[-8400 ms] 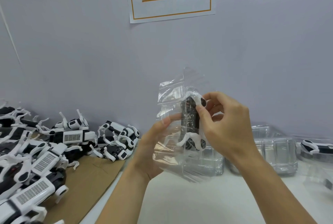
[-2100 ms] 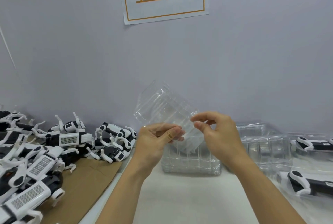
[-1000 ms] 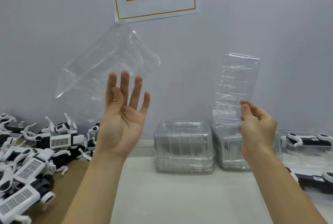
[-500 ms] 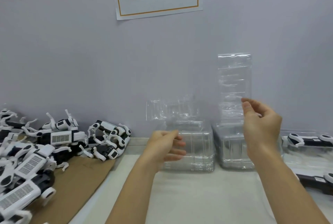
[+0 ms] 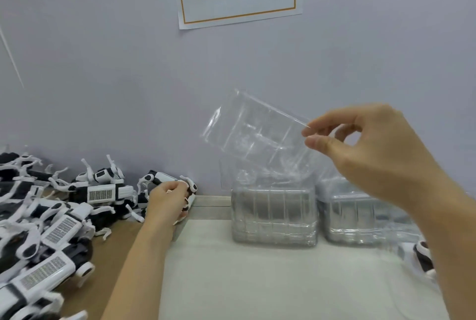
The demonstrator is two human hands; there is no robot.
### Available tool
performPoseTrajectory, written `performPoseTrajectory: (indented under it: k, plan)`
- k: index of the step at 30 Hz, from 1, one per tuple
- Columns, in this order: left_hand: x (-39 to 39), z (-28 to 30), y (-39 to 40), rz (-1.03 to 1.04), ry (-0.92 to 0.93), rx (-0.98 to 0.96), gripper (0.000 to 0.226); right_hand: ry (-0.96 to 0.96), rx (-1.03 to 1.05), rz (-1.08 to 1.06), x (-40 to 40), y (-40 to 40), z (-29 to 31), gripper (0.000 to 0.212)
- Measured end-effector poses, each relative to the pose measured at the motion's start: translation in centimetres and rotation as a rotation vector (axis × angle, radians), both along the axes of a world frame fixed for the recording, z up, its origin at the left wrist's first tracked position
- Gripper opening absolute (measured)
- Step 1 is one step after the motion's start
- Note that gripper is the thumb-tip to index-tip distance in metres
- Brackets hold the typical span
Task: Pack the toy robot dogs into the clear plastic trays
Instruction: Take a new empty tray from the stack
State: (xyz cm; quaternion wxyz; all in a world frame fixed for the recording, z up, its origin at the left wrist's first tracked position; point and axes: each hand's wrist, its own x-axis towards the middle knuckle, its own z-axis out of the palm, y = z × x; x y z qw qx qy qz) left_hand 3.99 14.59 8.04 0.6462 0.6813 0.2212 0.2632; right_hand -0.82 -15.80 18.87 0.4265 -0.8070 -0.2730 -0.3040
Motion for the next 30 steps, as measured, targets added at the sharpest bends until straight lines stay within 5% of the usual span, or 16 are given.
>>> performPoseTrajectory:
  k: [6, 13, 18, 25, 30]
  plan:
    - [-0.6, -3.3, 4.0, 0.199, 0.16, 0.342, 0.033, -0.004, -0.215, -0.055, -4.2, -0.7, 2.7, 0.011]
    - [0.2, -4.9, 3.9, 0.071, 0.172, 0.315, 0.034, 0.36, -0.63, 0.079, -5.2, 0.9, 2.0, 0.014]
    - [-0.3, -4.8, 3.8, 0.336, 0.107, 0.432, 0.028, 0.578, -0.842, 0.024, -1.0, 3.5, -2.2, 0.01]
    - [-0.4, -3.3, 3.6, 0.351, -0.071, 0.396, 0.022, 0.845, -1.007, 0.075, 2.8, 5.6, -7.8, 0.022]
    - [-0.9, -1.2, 2.9, 0.308, -0.133, 0.406, 0.019, 0.816, -0.99, 0.104, 3.1, 5.3, -7.6, 0.035]
